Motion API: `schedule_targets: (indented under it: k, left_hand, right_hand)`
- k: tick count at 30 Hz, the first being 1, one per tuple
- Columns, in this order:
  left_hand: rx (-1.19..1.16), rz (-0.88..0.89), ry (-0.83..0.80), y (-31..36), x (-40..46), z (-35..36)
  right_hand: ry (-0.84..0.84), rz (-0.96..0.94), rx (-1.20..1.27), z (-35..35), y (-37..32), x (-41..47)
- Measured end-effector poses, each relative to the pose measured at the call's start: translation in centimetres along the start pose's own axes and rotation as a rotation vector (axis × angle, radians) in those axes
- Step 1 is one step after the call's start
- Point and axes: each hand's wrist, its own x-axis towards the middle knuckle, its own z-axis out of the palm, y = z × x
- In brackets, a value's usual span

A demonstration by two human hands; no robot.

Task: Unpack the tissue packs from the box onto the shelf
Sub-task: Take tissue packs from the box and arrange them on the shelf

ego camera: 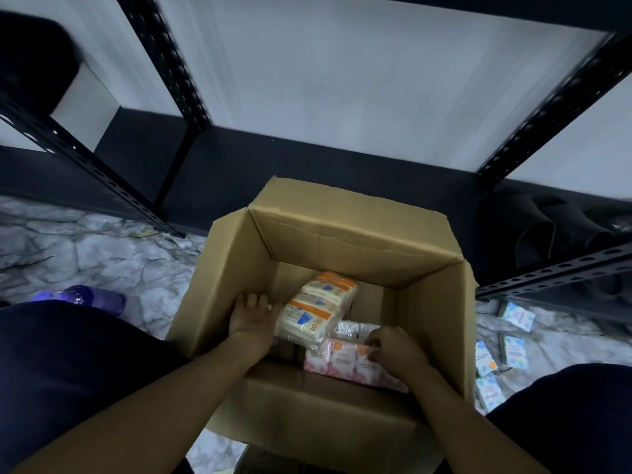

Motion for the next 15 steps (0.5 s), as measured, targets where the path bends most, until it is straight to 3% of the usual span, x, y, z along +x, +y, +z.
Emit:
schedule_targets:
  k: [10,15]
  left_hand:
    - [-0.407,0.047,0.053,-2.5,-2.7,-3.7]
    - [-0.624,0.114,0.095,-5.2,-5.1,-6.9]
  right_hand:
    - [0.097,-0.085,-0.052,-4.2,-1.3,-3.4]
    - [0.169,-0.164,0.057,-8.7,-1.9,-6.6]
